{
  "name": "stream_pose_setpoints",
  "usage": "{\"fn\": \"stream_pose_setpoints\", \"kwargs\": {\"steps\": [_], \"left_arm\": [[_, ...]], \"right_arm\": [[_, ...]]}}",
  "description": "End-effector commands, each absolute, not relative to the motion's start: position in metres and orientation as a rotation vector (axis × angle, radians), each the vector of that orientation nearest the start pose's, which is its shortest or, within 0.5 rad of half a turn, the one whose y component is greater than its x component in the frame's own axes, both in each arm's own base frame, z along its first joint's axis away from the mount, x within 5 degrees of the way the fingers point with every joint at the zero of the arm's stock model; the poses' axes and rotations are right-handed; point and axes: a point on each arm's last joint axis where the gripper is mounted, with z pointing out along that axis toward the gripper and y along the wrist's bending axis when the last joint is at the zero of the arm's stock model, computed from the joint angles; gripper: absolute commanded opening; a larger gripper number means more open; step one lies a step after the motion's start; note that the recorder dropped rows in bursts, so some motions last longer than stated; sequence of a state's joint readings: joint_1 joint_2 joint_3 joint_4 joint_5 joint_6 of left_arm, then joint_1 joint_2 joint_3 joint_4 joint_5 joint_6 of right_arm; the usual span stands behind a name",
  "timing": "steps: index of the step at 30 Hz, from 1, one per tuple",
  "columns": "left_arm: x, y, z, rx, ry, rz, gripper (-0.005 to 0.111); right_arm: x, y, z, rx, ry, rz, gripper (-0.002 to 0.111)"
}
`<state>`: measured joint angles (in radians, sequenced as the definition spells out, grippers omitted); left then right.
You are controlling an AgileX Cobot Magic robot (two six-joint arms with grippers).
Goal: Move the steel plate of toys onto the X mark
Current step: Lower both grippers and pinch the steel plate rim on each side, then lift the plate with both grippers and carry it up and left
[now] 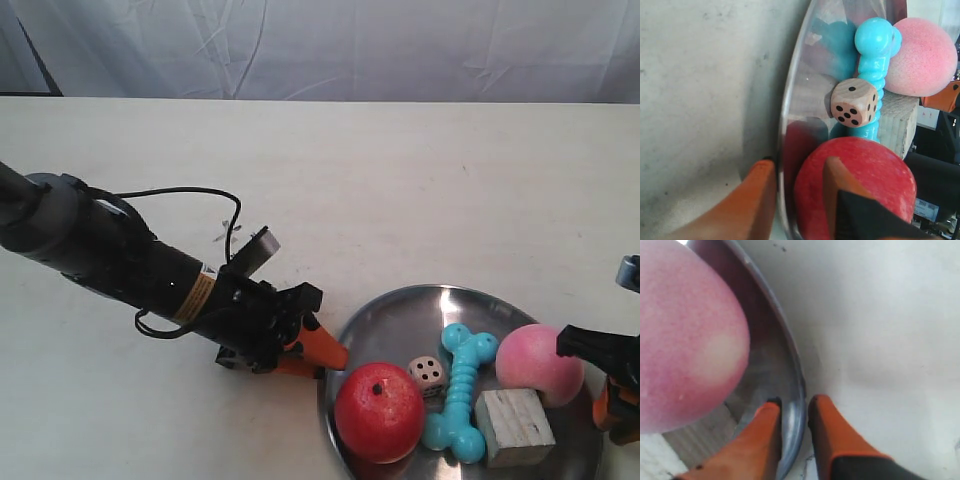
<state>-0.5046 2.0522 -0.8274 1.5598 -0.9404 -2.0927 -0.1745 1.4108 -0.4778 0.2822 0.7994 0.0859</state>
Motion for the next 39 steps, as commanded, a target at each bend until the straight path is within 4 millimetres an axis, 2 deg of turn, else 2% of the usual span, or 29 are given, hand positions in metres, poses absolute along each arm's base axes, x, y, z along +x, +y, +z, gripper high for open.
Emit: {"fn": "stream_pose_setpoints", "kwargs": {"steps": [1,11,18,23,26,29,30,33,39], "left_arm": [[0.239,-0.217,0.084,0.262,2.839,-1.537,0.032],[0.24,-0.217,0.085,0.243,2.833,-1.54,0.032],[0.239,-0.22,0.084,0.226,2.828,-1.551,0.03],[0.234,-0.232,0.085,0.33,2.833,-1.539,0.029],[0.235,-0.234,0.085,0.346,2.831,-1.513,0.024],[0.237,-0.234,0.085,0.341,2.829,-1.485,0.014],[0.237,-0.235,0.085,0.338,2.828,-1.486,0.011],[0.237,-0.235,0.085,0.335,2.828,-1.484,0.0],[0.238,-0.234,0.085,0.33,2.827,-1.481,0.0]], "right_arm": [[0.172,-0.015,0.145,0.736,3.11,0.273,0.023],[0.18,-0.012,0.128,0.843,3.124,0.346,0.023],[0.183,-0.005,0.127,0.772,3.108,0.483,0.023],[0.181,-0.004,0.119,0.797,3.12,0.495,0.023],[0.181,-0.004,0.119,0.786,3.125,0.496,0.023],[0.181,-0.004,0.119,0.781,3.125,0.496,0.023],[0.181,-0.004,0.119,0.774,3.126,0.496,0.02],[0.184,-0.001,0.12,0.725,3.1,0.559,-0.001],[0.185,0.0,0.121,0.711,3.095,0.582,-0.001]]}}
